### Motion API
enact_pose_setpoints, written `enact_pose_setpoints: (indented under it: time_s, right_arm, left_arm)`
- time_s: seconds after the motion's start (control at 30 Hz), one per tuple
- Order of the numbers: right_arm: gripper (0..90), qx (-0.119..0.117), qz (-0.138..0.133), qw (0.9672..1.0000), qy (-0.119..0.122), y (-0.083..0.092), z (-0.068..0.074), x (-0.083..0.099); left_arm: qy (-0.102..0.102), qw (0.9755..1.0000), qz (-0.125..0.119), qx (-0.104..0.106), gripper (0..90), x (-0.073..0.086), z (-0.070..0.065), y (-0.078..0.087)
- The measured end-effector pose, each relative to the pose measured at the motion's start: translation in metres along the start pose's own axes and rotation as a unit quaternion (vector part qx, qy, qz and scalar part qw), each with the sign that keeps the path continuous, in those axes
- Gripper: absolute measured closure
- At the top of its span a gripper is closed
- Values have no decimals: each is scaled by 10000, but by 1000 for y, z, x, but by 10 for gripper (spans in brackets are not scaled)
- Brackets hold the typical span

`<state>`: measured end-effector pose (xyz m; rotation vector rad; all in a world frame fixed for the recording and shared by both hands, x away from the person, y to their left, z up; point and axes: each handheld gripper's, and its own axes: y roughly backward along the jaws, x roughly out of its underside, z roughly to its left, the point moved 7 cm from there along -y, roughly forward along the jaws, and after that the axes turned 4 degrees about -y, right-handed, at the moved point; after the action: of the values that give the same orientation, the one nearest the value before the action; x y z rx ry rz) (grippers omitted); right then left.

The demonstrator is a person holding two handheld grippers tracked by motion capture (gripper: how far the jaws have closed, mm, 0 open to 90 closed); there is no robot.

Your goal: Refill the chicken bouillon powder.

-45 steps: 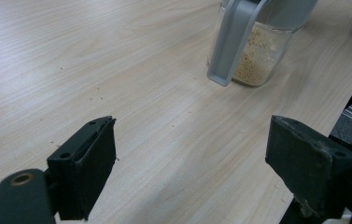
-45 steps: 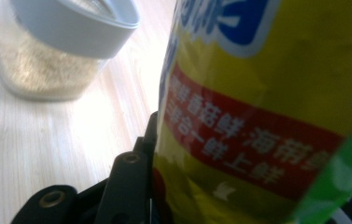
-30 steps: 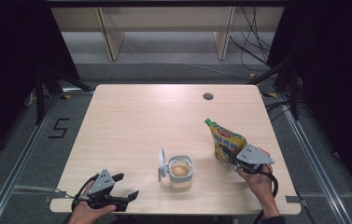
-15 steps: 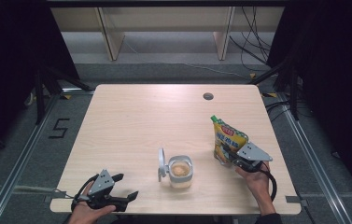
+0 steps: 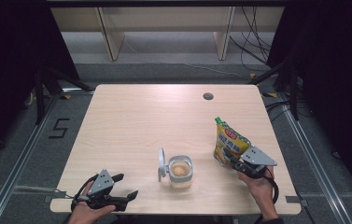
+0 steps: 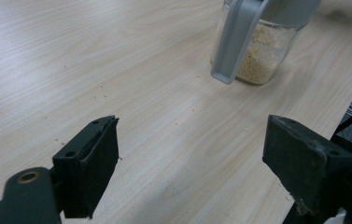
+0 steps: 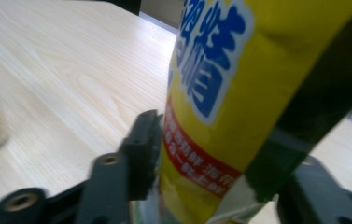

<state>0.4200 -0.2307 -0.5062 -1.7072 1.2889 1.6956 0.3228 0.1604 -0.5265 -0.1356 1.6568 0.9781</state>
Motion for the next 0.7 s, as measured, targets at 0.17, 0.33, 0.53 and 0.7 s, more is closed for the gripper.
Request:
enact_pose_setpoints:
  time_s: [0.17, 0.33, 0.53, 0.7]
  right_arm:
    - [401, -99, 38, 9994, -336, 13, 1, 2]
    - [371, -96, -12, 9986, -525, 29, 3, 3]
    - [357, -38, 233, 9963, -824, 46, 10, 8]
    - [313, 49, 498, 9945, -917, 61, 21, 14]
  left_arm:
    - [81, 10000, -42, 3, 161, -1, -1, -1]
    - [55, 10000, 24, -16, 156, 0, -2, -2]
    - [243, 9997, -32, -16, 156, 0, -2, -2]
    - [271, 9996, -54, 12, 156, -3, -3, 0]
